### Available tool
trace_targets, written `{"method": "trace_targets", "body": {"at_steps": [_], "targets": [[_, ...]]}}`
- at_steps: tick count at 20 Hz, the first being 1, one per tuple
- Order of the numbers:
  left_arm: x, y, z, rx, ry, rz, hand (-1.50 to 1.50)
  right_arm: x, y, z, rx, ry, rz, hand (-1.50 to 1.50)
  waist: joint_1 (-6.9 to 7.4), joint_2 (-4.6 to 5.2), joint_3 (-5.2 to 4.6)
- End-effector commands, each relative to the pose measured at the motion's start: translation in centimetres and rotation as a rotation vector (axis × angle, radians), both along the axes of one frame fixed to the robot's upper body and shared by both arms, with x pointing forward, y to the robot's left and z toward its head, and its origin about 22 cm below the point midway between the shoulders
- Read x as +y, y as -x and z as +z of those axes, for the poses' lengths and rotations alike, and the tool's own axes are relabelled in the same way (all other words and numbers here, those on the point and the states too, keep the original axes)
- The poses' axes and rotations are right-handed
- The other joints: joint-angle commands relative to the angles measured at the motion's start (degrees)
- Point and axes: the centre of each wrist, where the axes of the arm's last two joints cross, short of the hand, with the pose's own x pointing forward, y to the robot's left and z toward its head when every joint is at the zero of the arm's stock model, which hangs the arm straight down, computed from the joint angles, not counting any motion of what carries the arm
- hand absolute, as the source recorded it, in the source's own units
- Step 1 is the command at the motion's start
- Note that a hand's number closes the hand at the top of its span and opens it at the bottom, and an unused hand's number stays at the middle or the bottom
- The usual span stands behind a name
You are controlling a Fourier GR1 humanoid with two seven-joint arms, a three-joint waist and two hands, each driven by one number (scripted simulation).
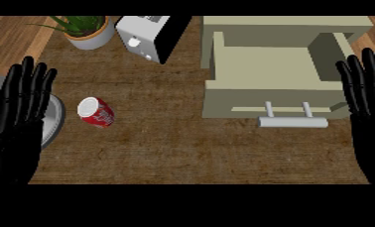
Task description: Pick up the can, place it into the drawer and close the drawer
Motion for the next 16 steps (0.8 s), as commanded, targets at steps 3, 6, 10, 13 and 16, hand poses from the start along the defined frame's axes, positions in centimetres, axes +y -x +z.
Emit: {"method": "trace_targets", "body": {"at_steps": [3,6,10,13,16], "targets": [[3.7,2.4,0.8,-0.011,0.022,-0.073,-1.5,0.6,-0.8,0.9,0.01,-0.045,-0.012,-1.5,-0.04,0.1,0.27],[9.2,1.8,0.2,-0.05,0.07,-0.113,-1.5,-0.6,-0.2,-1.2,0.011,-0.075,-0.023,-1.5,-0.04,0.16,0.24],[9.5,2.3,-2.5,0.363,0.132,0.088,-1.5,-0.3,0.2,-2.5,0.295,-0.141,-0.179,-1.5,0.06,0.21,0.25],[11.3,1.6,0.0,0.371,0.154,0.111,-1.5,-1.0,1.4,-1.7,0.327,-0.111,-0.174,-1.5,-0.48,0.12,0.28],[10.9,3.2,0.6,0.398,0.149,0.087,-1.5,-1.6,1.9,-3.7,0.299,-0.103,-0.192,-1.5,-0.27,0.08,0.31]]}}
